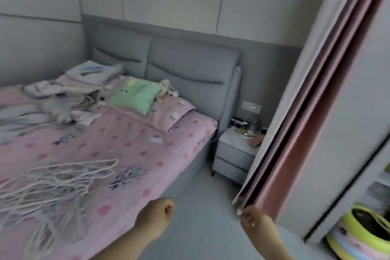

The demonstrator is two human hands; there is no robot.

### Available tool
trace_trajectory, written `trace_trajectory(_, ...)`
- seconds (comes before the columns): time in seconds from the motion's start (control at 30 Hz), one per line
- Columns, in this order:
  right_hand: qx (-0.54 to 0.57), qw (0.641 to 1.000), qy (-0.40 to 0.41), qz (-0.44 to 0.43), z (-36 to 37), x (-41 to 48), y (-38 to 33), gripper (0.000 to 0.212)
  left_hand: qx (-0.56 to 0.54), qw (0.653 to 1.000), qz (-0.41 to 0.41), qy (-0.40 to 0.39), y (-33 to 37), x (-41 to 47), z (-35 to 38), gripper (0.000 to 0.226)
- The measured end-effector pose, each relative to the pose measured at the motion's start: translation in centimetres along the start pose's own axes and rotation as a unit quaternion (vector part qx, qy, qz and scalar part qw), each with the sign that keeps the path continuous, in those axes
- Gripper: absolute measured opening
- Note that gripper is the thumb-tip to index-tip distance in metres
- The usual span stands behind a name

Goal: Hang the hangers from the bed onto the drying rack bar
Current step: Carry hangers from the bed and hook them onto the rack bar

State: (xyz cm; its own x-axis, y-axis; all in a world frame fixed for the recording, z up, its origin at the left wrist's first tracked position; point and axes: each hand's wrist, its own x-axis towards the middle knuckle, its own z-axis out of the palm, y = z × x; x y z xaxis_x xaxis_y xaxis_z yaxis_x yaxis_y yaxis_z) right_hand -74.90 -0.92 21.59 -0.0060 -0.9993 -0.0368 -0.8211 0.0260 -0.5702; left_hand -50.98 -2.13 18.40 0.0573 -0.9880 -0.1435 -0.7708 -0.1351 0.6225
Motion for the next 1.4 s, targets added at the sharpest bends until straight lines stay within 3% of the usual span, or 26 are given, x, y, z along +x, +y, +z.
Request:
trace_trajectory(0.23,-0.021,0.984,-0.169,-0.048,14.0,8.3,-9.4,0.075,-0.008,0.979,-0.178,0.102,-15.9,-0.9,-4.9,0.022)
trace_trajectory(0.4,-0.050,0.952,-0.293,-0.068,22.9,13.8,-14.8,0.015,0.019,0.954,-0.283,0.101,-24.1,0.9,-7.1,0.024)
trace_trajectory(0.5,-0.069,0.932,-0.344,-0.093,27.2,16.8,-17.6,0.009,0.053,0.938,-0.326,0.102,-27.6,3.0,-9.2,0.028)
trace_trajectory(0.67,-0.093,0.903,-0.407,-0.099,33.5,20.3,-21.7,0.011,0.080,0.932,-0.337,0.110,-32.6,6.5,-11.5,0.033)
trace_trajectory(0.87,-0.098,0.881,-0.456,-0.074,40.6,19.7,-24.6,0.025,0.102,0.949,-0.299,0.010,-38.3,8.6,-10.9,0.049)
trace_trajectory(1.07,-0.090,0.899,-0.427,-0.021,46.2,18.3,-28.5,0.038,0.141,0.940,-0.289,-0.113,-44.2,10.1,-11.3,0.052)
trace_trajectory(1.23,-0.167,0.914,-0.368,-0.039,48.9,18.2,-31.4,0.038,0.149,0.938,-0.269,-0.157,-47.2,10.0,-11.9,0.052)
trace_trajectory(1.37,-0.284,0.872,-0.393,-0.060,50.5,17.2,-32.1,0.059,0.147,0.941,-0.249,-0.176,-48.6,9.8,-11.7,0.056)
trace_trajectory(1.4,-0.314,0.859,-0.399,-0.067,50.8,16.9,-32.1,0.062,0.145,0.943,-0.240,-0.180,-48.8,9.8,-11.7,0.070)
